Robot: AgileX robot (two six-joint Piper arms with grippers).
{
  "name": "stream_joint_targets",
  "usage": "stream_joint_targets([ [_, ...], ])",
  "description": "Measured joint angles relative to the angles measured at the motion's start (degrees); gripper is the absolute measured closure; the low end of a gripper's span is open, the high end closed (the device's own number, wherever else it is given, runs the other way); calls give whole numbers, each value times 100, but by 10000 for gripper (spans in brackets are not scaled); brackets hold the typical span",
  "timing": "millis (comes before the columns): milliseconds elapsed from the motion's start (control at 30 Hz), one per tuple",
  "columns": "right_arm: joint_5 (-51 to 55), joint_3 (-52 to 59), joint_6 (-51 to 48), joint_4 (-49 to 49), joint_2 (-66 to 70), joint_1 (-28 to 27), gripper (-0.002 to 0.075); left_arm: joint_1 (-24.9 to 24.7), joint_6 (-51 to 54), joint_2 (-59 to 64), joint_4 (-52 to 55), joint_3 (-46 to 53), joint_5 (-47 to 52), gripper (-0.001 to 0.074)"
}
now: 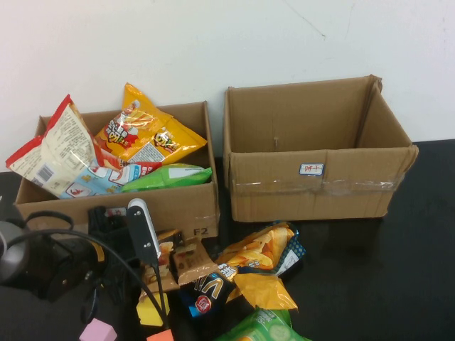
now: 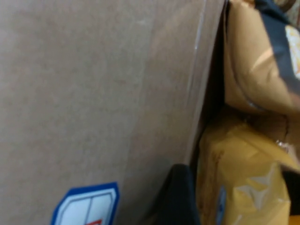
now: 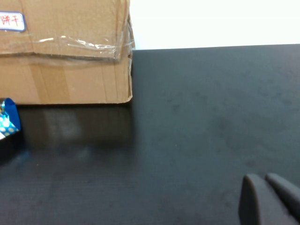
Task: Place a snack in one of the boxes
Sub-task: Pick up the biscuit
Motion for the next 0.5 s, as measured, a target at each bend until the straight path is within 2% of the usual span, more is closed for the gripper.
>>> stream_joint_targets([
  [100,0,0,0,0,0,0,727,13,0,87,0,-79,-13,197],
  [167,0,0,0,0,0,0,727,13,0,128,0,-92,-26,225],
  [233,0,0,0,0,0,0,727,13,0,167,0,-105,-26,286],
  [400,0,0,-49,0,0,0,727,-12,-111,163,0,-127,183,565],
  [433,0,0,-49,0,0,0,727,-36,-172,132,-13,-132,250,597],
  [500,0,0,-49,0,0,0,727,-118,-279,10,-13,-132,502,598],
])
